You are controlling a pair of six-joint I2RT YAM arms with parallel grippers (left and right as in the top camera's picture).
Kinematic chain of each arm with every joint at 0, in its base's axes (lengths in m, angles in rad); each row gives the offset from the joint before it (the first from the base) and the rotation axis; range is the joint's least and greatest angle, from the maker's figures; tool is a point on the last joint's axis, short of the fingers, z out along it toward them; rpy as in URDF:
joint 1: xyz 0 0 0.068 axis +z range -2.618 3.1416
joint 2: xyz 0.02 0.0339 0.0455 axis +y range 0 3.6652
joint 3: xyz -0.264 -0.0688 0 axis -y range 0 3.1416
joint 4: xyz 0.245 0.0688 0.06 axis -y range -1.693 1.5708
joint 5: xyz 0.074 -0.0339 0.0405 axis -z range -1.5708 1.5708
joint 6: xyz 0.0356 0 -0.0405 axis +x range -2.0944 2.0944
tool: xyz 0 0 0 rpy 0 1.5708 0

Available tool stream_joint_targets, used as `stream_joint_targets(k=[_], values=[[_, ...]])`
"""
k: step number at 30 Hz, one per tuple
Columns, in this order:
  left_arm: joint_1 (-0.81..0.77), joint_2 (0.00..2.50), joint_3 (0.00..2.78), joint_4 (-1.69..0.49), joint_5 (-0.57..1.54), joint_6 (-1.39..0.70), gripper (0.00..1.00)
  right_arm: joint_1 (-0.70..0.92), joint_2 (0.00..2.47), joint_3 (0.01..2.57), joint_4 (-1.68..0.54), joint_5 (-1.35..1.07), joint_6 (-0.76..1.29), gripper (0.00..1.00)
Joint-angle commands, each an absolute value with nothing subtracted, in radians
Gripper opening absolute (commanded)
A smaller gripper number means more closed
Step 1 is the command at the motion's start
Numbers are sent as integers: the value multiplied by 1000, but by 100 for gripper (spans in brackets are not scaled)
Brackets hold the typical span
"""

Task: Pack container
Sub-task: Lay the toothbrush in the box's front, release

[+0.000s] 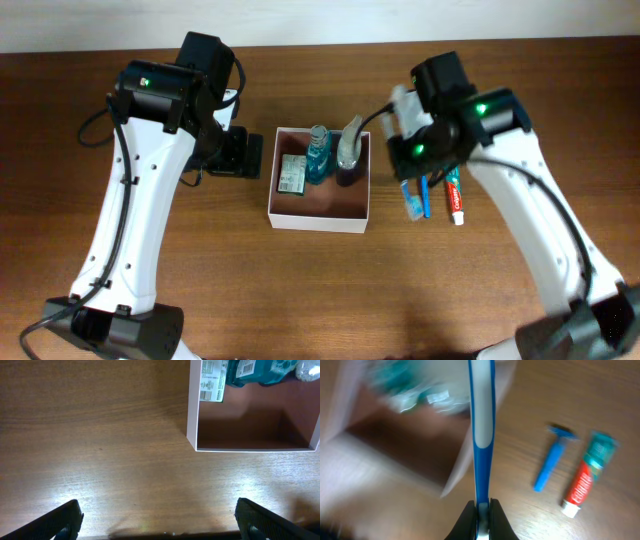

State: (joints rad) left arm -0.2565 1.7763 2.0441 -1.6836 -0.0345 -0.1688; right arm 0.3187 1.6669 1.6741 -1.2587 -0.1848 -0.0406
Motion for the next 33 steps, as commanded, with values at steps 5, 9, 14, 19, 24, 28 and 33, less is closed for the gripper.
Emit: stream_joint_targets(k=[5, 9, 14, 19, 24, 28, 33], values=[[-257, 1761, 2048, -1684, -42, -164, 100, 519, 1647, 1678, -1311, -360, -422, 4], [-257, 1761, 2048, -1684, -42, -164, 100, 597, 1692, 1675, -1240, -282, -526, 4], [-257, 1761, 2048, -1684, -42, -164, 100, 622, 1750, 1675, -1110, -198, -614, 4], [-257, 1761, 2048, -1684, -42, -164, 100, 621, 1803, 1675, -1056, -197, -769, 4], [-257, 1761, 2048, -1684, -42, -164, 100, 621, 1851, 1675, -1021, -198, -816, 4], [-257, 1761, 2048, -1684, -42, -164, 100, 621, 1890, 1675, -1007, -198, -809, 4], [-257, 1761, 2048, -1684, -42, -164, 100, 621, 1890, 1678, -1000, -198, -651, 62]])
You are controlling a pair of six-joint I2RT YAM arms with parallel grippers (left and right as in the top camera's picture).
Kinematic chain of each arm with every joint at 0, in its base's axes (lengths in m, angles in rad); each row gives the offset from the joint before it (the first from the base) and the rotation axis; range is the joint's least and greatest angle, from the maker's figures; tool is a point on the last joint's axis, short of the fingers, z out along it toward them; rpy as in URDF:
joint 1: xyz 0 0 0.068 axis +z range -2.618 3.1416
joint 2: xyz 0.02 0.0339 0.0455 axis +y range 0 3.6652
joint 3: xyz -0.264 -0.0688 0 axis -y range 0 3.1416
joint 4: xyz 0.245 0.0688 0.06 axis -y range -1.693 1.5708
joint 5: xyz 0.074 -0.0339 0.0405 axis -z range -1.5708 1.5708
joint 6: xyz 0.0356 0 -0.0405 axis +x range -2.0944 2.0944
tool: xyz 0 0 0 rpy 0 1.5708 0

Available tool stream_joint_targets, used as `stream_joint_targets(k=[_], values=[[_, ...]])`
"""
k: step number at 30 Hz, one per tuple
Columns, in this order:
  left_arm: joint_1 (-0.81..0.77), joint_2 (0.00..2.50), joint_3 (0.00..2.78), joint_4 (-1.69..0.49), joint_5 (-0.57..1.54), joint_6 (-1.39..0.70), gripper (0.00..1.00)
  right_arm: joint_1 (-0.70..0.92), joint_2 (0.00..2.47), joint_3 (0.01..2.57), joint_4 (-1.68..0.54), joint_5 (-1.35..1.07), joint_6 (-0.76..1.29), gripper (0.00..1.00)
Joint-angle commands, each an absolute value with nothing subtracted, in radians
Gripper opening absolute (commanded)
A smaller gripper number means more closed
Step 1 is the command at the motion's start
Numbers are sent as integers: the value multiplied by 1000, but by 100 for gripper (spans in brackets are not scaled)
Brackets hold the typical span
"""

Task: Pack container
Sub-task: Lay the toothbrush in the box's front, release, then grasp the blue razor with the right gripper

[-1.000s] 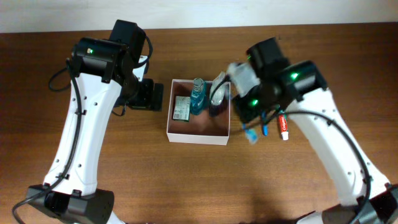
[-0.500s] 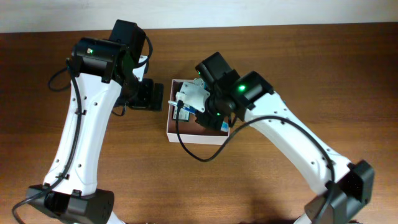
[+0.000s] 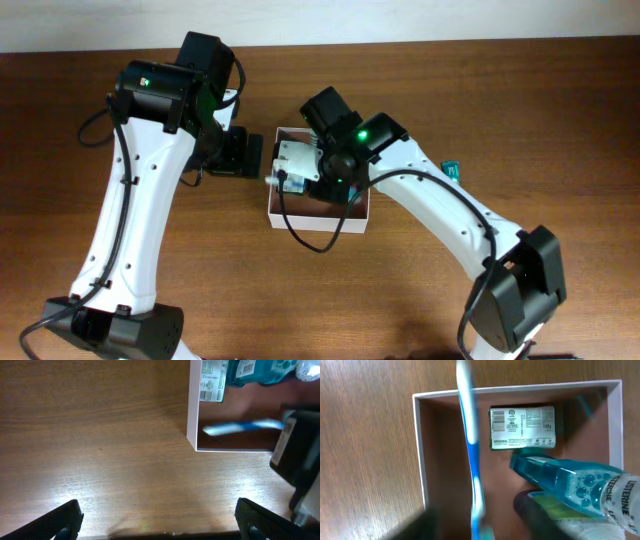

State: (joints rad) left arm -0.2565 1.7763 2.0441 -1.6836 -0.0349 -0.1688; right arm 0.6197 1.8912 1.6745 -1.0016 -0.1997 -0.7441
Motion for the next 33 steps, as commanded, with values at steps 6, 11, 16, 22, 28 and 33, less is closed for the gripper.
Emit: stream_joint_targets(k=[6, 11, 16, 22, 28, 33], values=[[-257, 1761, 2048, -1683, -42, -164, 100, 620, 1809, 1694, -1073, -197, -547, 64], [-256, 1761, 2048, -1617, -79, -164, 100, 524, 1666, 1704, -1190, -197, -296, 77], [-186, 1760, 2046, -1688, -118, -164, 100, 327, 1616, 1704, -1269, -198, -43, 80], [60, 1739, 2046, -1688, -6, -163, 100, 84, 1630, 1700, -1309, -209, 87, 80], [281, 1739, 2046, -1688, 4, -163, 100, -32, 1683, 1700, -1304, -205, 87, 75], [380, 1739, 2046, -1688, 4, -164, 100, -38, 1787, 1695, -1304, -194, 87, 72]])
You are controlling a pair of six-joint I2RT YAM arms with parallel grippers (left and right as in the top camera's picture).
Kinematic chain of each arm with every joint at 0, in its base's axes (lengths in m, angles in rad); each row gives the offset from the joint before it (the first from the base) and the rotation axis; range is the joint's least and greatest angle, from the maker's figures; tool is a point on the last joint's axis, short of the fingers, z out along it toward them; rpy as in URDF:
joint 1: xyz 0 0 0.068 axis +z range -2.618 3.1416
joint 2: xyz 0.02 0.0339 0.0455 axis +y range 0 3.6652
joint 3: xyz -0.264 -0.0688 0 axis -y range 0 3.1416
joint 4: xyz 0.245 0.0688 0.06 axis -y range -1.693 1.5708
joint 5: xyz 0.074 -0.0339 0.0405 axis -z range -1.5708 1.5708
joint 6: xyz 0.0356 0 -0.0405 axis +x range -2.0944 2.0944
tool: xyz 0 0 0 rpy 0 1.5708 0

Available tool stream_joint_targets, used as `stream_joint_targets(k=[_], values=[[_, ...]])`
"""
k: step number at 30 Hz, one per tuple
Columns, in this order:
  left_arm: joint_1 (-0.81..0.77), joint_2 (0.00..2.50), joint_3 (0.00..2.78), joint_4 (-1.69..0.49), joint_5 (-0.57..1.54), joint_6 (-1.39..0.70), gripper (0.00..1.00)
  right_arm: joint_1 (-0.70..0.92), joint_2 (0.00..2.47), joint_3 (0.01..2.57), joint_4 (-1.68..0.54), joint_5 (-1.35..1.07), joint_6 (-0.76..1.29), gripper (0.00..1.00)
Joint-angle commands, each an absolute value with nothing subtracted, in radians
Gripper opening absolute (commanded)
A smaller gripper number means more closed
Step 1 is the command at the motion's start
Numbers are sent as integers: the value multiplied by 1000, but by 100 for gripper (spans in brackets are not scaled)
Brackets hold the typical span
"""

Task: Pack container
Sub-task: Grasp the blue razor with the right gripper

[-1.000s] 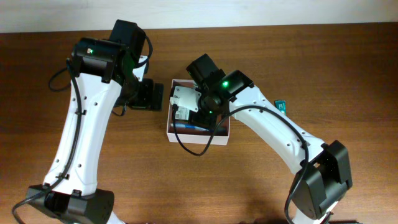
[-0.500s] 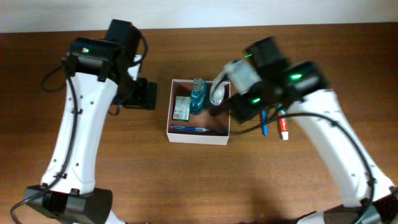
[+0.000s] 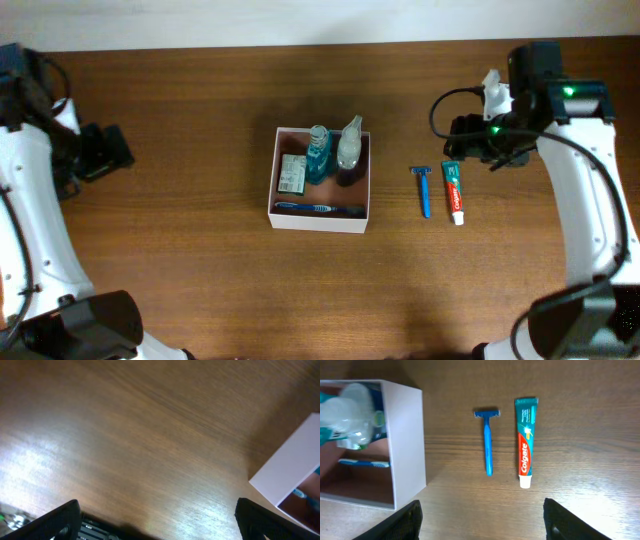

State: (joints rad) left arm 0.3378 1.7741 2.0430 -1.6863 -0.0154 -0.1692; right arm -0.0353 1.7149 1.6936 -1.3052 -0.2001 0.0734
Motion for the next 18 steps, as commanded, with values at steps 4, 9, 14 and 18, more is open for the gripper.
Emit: stream_joint_targets(k=[4, 9, 14, 18], values=[[405, 1739, 2046, -1688, 4, -164, 100, -33, 1909, 1695, -1285, -194, 87, 70], [405, 1739, 2046, -1688, 4, -164, 100, -5, 2027, 1695, -1267, -194, 87, 68], [405, 1739, 2046, -1688, 4, -164, 100, 35, 2117, 1694, -1232, -194, 88, 63], [405, 1739, 2046, -1688, 4, -164, 100, 66, 2165, 1694, -1209, -165, 115, 59]])
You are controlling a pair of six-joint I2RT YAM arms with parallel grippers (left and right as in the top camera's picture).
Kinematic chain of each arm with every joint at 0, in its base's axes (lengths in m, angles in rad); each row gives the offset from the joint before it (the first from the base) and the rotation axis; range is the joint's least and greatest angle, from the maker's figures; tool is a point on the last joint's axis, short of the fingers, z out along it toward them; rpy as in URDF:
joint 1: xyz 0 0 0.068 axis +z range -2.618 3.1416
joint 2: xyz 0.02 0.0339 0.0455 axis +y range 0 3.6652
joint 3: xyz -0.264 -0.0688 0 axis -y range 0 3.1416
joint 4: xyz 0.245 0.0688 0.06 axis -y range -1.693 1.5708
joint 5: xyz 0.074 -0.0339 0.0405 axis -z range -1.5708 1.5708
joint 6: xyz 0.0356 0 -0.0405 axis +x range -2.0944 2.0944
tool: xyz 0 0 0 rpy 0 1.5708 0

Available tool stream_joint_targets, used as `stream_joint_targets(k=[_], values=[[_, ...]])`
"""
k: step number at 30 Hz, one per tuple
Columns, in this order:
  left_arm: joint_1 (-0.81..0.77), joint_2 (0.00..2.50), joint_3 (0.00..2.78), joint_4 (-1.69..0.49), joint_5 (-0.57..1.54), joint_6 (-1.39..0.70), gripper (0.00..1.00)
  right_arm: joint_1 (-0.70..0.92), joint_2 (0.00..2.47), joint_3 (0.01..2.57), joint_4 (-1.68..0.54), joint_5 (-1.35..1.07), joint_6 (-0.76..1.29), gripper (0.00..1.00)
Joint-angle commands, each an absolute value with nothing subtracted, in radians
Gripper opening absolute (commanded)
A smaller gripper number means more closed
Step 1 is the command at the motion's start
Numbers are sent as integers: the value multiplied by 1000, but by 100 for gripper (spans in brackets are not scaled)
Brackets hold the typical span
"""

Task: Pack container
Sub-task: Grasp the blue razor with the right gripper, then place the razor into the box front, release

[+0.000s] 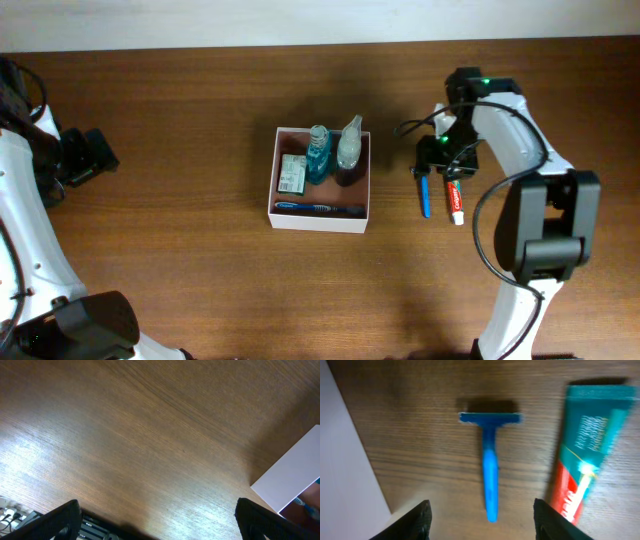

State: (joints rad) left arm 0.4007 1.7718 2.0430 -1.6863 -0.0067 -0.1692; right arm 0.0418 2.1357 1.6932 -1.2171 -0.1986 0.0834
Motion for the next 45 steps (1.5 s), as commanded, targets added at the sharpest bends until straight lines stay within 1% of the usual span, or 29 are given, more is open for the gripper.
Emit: stream_joint_targets(k=[1, 3, 6, 7, 8, 10, 11, 13, 18, 19, 20, 25, 30, 34, 37, 38, 39, 40, 42, 43, 45], values=[[405, 1739, 2046, -1688, 4, -164, 100, 75, 2181, 1694, -1206, -129, 144, 59], [405, 1739, 2046, -1688, 4, -164, 100, 81, 2201, 1694, -1206, -103, 167, 57], [405, 1739, 2046, -1688, 4, -164, 100, 83, 2221, 1692, -1203, -99, 167, 55], [405, 1739, 2046, -1688, 4, -164, 100, 83, 2225, 1690, -1200, -100, 167, 52], [405, 1739, 2046, -1688, 4, -164, 100, 83, 2229, 1684, -1192, -100, 167, 47], [405, 1739, 2046, -1688, 4, -164, 100, 83, 2233, 1670, -1168, -100, 171, 31], [405, 1739, 2046, -1688, 4, -164, 100, 83, 2233, 1657, -1151, -101, 179, 26], [405, 1739, 2046, -1688, 4, -164, 100, 83, 2233, 1638, -1142, -102, 193, 24], [405, 1739, 2046, -1688, 4, -164, 100, 83, 2233, 1609, -1131, -103, 192, 22], [405, 1739, 2046, -1687, 4, -164, 100, 83, 2233, 1607, -1130, -104, 193, 5], [405, 1739, 2046, -1688, 4, -164, 100, 83, 2233, 1607, -1130, -108, 192, 4], [405, 1739, 2046, -1688, 4, -164, 100, 74, 2195, 1634, -1196, -97, 189, 4], [405, 1739, 2046, -1688, 4, -164, 100, 88, 2032, 1750, -1354, -99, 189, 4], [405, 1739, 2046, -1688, 4, -164, 100, 156, 1848, 1792, -1412, -100, 189, 4], [405, 1739, 2046, -1688, 4, -164, 100, 264, 1718, 1792, -1410, -101, 171, 4], [405, 1739, 2046, -1688, 4, -164, 100, 339, 1678, 1792, -1404, -101, 97, 4], [405, 1739, 2046, -1688, 4, -164, 100, 375, 1668, 1792, -1403, -101, 58, 4], [405, 1739, 2046, -1688, 4, -164, 100, 463, 1663, 1792, -1401, -100, -50, 4], [405, 1739, 2046, -1688, 4, -164, 100, 553, 1675, 1784, -1392, -100, -168, 4], [405, 1739, 2046, -1688, 4, -164, 100, 623, 1699, 1777, -1384, -99, -296, 4], [405, 1739, 2046, -1688, 4, -164, 100, 668, 1729, 1770, -1360, -95, -393, 4]])
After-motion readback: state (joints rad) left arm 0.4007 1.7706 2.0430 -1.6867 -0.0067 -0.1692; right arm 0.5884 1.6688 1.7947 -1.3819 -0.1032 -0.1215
